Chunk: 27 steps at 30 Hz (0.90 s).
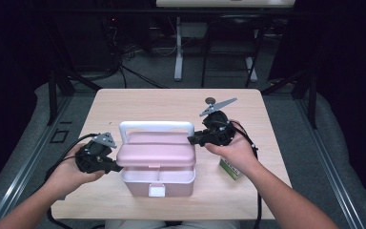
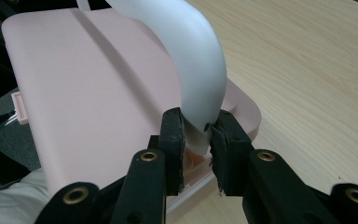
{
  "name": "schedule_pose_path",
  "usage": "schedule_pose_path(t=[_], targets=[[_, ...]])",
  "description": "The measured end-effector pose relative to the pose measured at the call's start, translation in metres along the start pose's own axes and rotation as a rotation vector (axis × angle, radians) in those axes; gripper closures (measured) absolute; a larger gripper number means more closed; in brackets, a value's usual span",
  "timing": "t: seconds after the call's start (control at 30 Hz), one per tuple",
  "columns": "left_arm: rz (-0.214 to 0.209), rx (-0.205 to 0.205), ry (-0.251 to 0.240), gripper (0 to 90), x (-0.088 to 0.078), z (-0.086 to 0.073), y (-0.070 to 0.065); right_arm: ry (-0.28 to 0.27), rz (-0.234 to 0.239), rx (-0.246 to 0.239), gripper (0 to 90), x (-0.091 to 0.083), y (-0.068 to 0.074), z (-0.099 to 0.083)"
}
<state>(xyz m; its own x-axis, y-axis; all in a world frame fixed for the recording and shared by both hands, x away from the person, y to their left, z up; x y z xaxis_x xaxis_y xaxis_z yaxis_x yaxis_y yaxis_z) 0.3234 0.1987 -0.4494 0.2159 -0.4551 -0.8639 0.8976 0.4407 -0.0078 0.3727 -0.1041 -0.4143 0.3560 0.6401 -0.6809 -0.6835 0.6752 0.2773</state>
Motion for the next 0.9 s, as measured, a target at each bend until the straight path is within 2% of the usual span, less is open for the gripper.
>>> schedule_pose_path(t=[0.43,0.57,0.7,0.77,0.83,0.9], targets=[[-0.022,0.018,0.011,90.0,0.005,0.003,-0.004,-0.005,0.002,0.007,73.1,0.0,-0.001,-0.002],[-0.025,0.012,0.014,90.0,0.006,0.002,-0.004,-0.038,-0.015,0.016,71.3,-0.009,-0.005,-0.003],[-0.019,0.015,0.01,90.0,0.004,0.004,-0.004,-0.058,-0.028,0.022,77.4,-0.02,-0.007,-0.008],[-0.013,0.015,0.004,90.0,0.002,0.006,-0.003,-0.048,-0.054,-0.001,84.0,-0.026,-0.005,-0.017],[-0.01,0.013,0.003,90.0,-0.001,0.008,-0.002,-0.042,-0.059,-0.003,85.4,-0.027,-0.003,-0.02],[-0.002,0.011,-0.001,90.0,-0.003,0.011,0.0,-0.023,-0.07,-0.029,89.0,-0.027,0.0,-0.027]])
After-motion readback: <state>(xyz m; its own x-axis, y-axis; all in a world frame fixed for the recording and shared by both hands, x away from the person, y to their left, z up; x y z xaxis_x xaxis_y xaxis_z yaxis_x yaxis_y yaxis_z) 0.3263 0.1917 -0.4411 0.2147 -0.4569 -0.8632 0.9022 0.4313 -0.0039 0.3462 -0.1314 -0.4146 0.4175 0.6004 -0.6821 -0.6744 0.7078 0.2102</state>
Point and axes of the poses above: each handheld gripper's, and its own axes: x roughly forward along the jaws, z roughly out of its top, y roughly to its left, the point moved 4 cm from there along x, roughly forward along the jaws, and after that the axes turned 8 degrees about x, right-handed, at the moved point
